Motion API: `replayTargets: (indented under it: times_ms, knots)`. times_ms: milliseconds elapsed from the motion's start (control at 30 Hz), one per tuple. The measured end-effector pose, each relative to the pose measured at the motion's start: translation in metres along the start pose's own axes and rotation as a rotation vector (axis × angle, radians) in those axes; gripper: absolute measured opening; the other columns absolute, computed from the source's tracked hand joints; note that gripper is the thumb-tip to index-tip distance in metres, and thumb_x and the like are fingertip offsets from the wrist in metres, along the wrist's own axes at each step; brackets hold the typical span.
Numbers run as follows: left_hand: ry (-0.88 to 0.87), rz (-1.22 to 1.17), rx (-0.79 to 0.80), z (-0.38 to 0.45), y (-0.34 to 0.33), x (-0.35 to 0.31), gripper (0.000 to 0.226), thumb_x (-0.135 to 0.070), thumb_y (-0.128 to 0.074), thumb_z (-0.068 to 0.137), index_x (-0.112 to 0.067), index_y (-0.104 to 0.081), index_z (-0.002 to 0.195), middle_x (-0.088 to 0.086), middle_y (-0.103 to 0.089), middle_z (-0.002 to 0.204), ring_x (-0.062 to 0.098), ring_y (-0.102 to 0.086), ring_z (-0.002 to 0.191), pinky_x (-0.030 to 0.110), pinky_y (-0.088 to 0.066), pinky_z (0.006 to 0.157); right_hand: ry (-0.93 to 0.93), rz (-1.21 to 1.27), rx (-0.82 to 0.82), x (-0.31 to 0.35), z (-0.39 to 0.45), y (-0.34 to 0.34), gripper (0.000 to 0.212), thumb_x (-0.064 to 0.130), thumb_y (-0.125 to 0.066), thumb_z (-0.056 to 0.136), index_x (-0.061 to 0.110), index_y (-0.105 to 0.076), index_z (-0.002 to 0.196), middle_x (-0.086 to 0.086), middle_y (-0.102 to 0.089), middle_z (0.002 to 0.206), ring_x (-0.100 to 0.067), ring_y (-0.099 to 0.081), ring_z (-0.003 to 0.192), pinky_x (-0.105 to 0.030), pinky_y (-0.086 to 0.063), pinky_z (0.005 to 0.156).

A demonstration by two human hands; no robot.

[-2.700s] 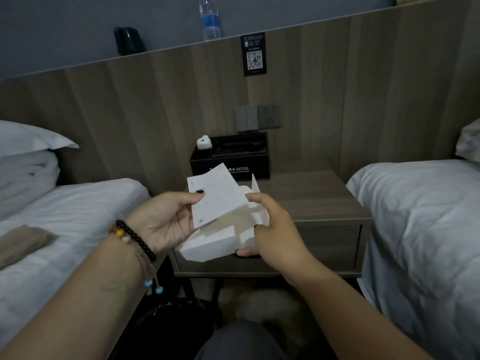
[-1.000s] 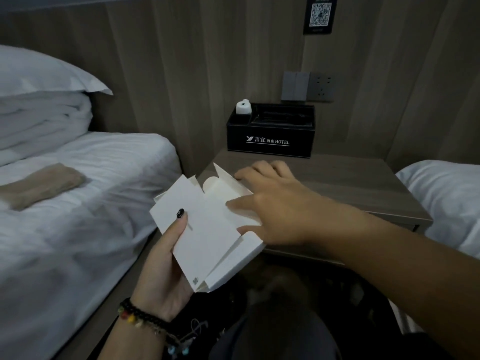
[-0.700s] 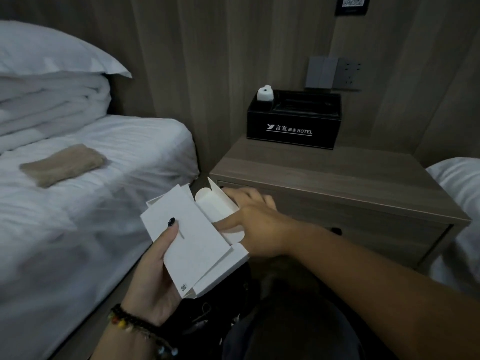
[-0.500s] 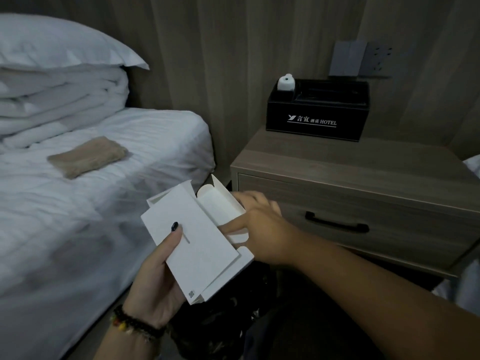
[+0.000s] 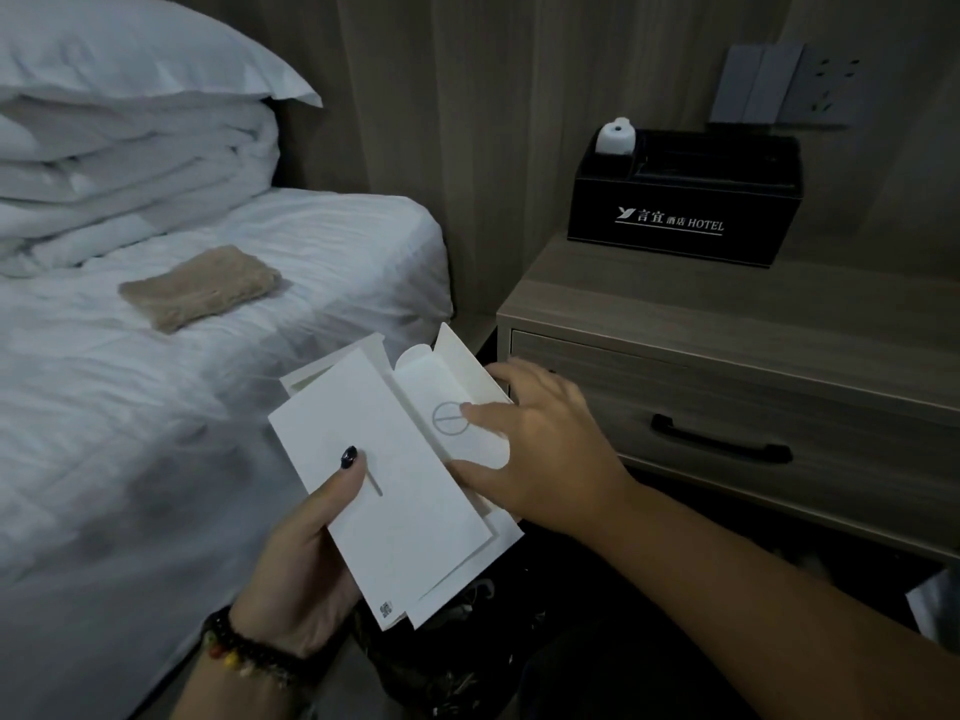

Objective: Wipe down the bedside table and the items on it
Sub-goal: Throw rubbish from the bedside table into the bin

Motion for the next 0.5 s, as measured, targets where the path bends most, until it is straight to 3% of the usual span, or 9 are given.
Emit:
replayTargets:
  times_ms: [67, 167, 233, 333, 433, 500]
  knots:
    - [-0.02, 0.021, -0.022, -0.002, 0.002, -0.003, 0.047, -0.036, -0.081, 0.064, -0.011, -0.075, 0.103, 0.016, -0.066, 0.12, 0.031, -0.066, 0.107, 0.044, -0.056, 0.083, 0.05, -0.058, -0.079, 0.006, 0.003, 0.002, 0.061, 0.066, -0.043, 0.071, 0.022, -0.076, 0.095, -0.007, -0.062, 0.121, -0.029, -0.05, 0.126, -0.049, -0.037, 0.104]
    - [-0.03, 0.084, -0.031, -0.002, 0.002, -0.007, 0.03, -0.03, -0.056, 0.082, -0.012, -0.079, 0.09, 0.014, -0.072, 0.107, 0.027, -0.071, 0.094, 0.038, -0.059, 0.074, 0.116, -0.183, -0.102, 0.013, 0.007, -0.003, 0.048, 0.059, -0.054, 0.07, 0.018, -0.078, 0.079, -0.008, -0.065, 0.114, -0.03, -0.052, 0.124, -0.053, -0.037, 0.103]
    - [-0.022, 0.146, -0.031, -0.001, 0.003, -0.01, 0.024, -0.028, -0.064, 0.08, -0.012, -0.079, 0.09, 0.014, -0.072, 0.106, 0.027, -0.071, 0.094, 0.035, -0.059, 0.071, 0.135, -0.23, -0.097, 0.017, 0.01, -0.006, 0.044, 0.055, -0.06, 0.068, 0.016, -0.077, 0.074, -0.01, -0.064, 0.118, -0.032, -0.048, 0.128, -0.056, -0.035, 0.105]
    - [-0.024, 0.212, -0.035, 0.001, 0.008, -0.014, 0.05, -0.035, -0.09, 0.053, -0.011, -0.077, 0.096, 0.014, -0.071, 0.109, 0.028, -0.07, 0.096, 0.034, -0.058, 0.07, 0.163, -0.249, -0.12, 0.022, 0.013, -0.007, 0.033, 0.043, -0.067, 0.065, 0.012, -0.075, 0.065, -0.016, -0.059, 0.126, -0.037, -0.045, 0.13, -0.061, -0.034, 0.103]
    - [-0.015, 0.201, -0.064, 0.003, 0.014, -0.012, 0.016, -0.02, -0.072, 0.077, -0.012, -0.079, 0.09, 0.015, -0.072, 0.105, 0.028, -0.071, 0.09, 0.035, -0.058, 0.067, 0.194, -0.239, -0.162, 0.023, 0.013, -0.006, 0.027, 0.034, -0.062, 0.065, 0.009, -0.072, 0.06, -0.02, -0.053, 0.135, -0.041, -0.04, 0.133, -0.064, -0.033, 0.102]
    - [-0.009, 0.194, -0.061, 0.004, 0.013, -0.01, 0.025, -0.024, -0.079, 0.072, -0.012, -0.078, 0.093, 0.015, -0.071, 0.108, 0.029, -0.071, 0.094, 0.036, -0.058, 0.069, 0.169, -0.185, -0.196, 0.019, 0.013, -0.006, 0.025, 0.03, -0.059, 0.065, 0.009, -0.072, 0.06, -0.017, -0.053, 0.136, -0.04, -0.04, 0.134, -0.064, -0.033, 0.103]
Point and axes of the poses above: each hand's wrist, its own z-axis towards the middle knuckle, its own y-axis out of the back of the hand, x = y × z, the point moved 9 cm from there along z, towards the middle knuckle
